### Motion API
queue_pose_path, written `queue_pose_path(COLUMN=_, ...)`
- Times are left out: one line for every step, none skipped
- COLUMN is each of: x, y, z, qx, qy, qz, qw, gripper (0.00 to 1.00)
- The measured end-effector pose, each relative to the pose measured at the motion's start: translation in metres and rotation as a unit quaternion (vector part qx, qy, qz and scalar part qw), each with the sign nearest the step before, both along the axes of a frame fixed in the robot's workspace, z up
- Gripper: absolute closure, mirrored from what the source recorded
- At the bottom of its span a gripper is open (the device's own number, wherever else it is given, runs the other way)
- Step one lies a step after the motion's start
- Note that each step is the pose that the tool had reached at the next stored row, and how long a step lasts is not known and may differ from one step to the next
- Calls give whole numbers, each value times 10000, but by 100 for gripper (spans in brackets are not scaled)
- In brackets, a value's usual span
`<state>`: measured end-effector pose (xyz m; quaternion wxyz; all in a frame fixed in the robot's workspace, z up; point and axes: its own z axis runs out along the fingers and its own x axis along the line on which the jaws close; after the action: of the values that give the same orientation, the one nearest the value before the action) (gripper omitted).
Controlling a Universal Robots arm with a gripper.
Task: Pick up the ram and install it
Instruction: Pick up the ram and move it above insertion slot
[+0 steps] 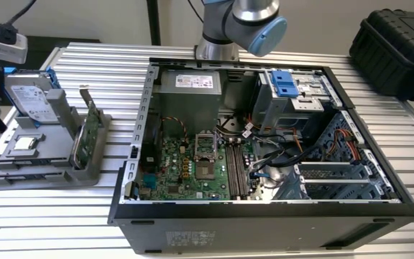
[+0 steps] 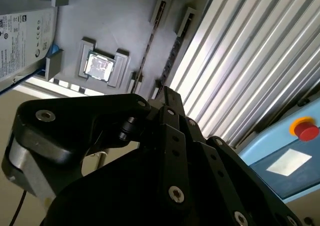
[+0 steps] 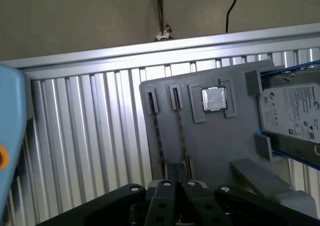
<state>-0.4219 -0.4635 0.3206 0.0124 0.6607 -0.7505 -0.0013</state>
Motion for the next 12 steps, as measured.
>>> queue_pose_path(x=0, y=0, z=-10, qx=0, qy=-1, qz=2, qw=10000, gripper=100)
queue_pose_path(x=0, y=0, z=-20, qx=0, qy=-3, qz=7, qw=10000, gripper=100)
queue_pose_path(x=0, y=0, z=-30, qx=0, qy=-6, qz=16, qw=10000, gripper=100)
queue_pose_path(x=0, y=0, z=-39, qx=0, qy=-9, qz=28, qw=10000, gripper=100)
queue_pose_path(x=0, y=0, z=-49, qx=0, qy=-11, qz=45, qw=10000, gripper=100)
queue_pose_path(x=0, y=0, z=-58, qx=0, qy=-12, qz=70, qw=10000, gripper=100)
queue_pose_path(x=0, y=0, z=-67, qx=0, qy=-13, qz=99, qw=10000, gripper=100)
queue_pose_path(x=0, y=0, z=-76, qx=0, qy=-13, qz=132, qw=9999, gripper=100)
queue_pose_path(x=0, y=0, z=-85, qx=0, qy=-15, qz=169, qw=9999, gripper=100)
queue_pose_path(x=0, y=0, z=-94, qx=0, qy=-15, qz=209, qw=9998, gripper=100)
queue_pose_path(x=0, y=0, z=-103, qx=0, qy=-16, qz=249, qw=9997, gripper=100)
queue_pose_path(x=0, y=0, z=-113, qx=1, qy=-17, qz=292, qw=9996, gripper=100)
